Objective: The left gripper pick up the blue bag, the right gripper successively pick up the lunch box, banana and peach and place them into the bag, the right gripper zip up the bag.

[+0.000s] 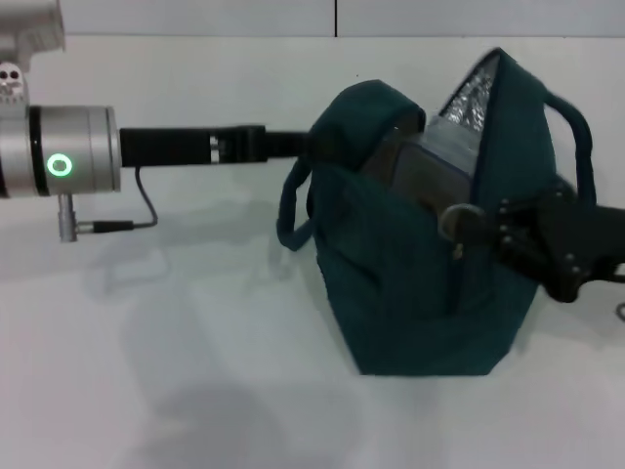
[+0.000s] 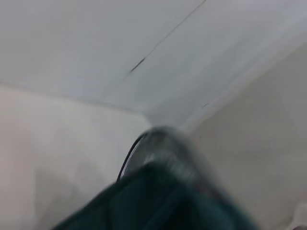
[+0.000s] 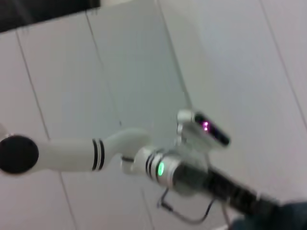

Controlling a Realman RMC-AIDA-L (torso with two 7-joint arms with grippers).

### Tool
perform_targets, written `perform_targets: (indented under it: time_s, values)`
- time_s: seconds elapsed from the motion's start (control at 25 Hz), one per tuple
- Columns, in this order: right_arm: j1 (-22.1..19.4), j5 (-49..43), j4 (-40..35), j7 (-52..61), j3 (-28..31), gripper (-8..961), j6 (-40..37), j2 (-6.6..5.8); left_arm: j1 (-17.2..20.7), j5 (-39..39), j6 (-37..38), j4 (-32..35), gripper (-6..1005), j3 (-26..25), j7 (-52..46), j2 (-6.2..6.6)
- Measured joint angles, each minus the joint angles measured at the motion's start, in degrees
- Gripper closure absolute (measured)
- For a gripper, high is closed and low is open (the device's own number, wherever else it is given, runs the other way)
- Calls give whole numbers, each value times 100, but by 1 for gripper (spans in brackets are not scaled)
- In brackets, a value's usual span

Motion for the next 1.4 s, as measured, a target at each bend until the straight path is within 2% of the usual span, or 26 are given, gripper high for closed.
perform_targets:
  time_s: [0.12, 0.32, 0.36, 0.52, 0.72, 0.84, 0.88, 1.0, 1.16, 1.4]
  values:
    - [141, -68, 54, 24, -272, 945, 237, -3, 42, -482, 21, -19, 806, 1, 341, -6]
    - [237, -58, 60, 31, -444, 945, 415, 2, 115, -1328, 334, -408, 609, 1, 1164, 71]
    - [259, -28, 59, 31, -433, 945, 411, 1, 176, -1438, 447, -497, 569, 0, 1311, 110]
    - [320, 331, 54, 20, -434, 946, 392, 3, 554, -1537, 771, -628, 531, 0, 1693, 173]
    - [420, 572, -19, -2, -429, 946, 264, 5, 1323, -1632, 1080, -725, 493, 0, 2736, 95]
    - [523, 688, -3, 11, -442, 946, 344, 10, 1641, -1772, 1244, -1100, 494, 1, 3640, 34]
    - [562, 695, 25, 25, -445, 946, 386, 11, 1693, -1787, 1285, -1397, 494, 18, 4122, -29]
    - [734, 755, 110, 43, -461, 946, 372, 22, 1674, -1772, 1193, -1868, 496, 51, 4738, -106]
    - [975, 804, 258, 43, -688, 946, 698, 53, 1445, -1787, 904, -2624, 498, 51, 5420, -116]
    - [967, 836, 360, 27, -751, 946, 976, 57, 1205, -1768, 520, -3161, 498, 95, 5875, -130]
